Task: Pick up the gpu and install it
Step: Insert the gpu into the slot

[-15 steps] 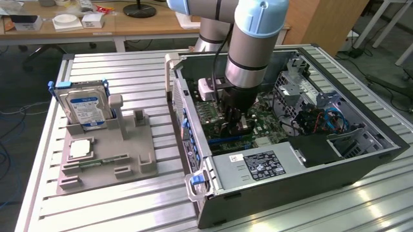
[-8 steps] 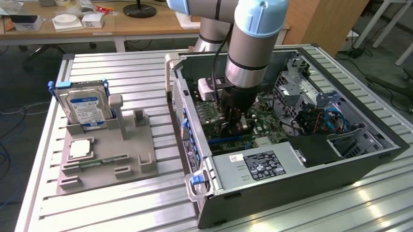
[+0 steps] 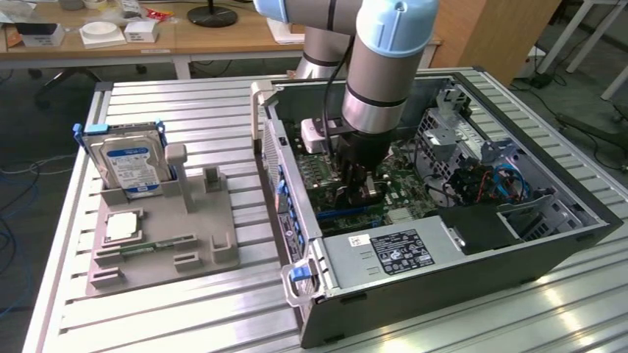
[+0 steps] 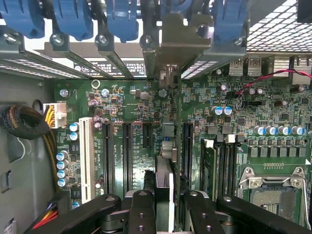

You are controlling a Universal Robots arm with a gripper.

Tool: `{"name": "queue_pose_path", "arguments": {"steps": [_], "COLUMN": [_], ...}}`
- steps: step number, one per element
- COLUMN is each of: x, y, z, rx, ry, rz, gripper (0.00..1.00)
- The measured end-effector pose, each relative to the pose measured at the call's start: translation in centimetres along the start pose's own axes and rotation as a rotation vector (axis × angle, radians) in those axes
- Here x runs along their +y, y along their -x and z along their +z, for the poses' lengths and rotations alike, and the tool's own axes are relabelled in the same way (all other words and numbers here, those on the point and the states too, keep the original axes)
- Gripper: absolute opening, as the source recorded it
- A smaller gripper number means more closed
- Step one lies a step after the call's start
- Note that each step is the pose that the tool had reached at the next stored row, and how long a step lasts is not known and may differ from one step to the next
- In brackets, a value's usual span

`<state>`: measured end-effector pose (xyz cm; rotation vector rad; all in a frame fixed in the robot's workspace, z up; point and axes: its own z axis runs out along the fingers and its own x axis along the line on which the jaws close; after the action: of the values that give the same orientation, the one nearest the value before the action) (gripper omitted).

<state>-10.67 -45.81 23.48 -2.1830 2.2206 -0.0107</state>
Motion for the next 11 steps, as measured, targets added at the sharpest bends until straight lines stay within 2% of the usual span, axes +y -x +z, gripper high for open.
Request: {"name": "queue_pose_path", "arguments": {"steps": [11], "x": [0.00], "y": [0.06], "z": [0.03], "rx": [0.0000], "ry": [0.0000], "rz": [-0.001], "gripper": [0.27]}}
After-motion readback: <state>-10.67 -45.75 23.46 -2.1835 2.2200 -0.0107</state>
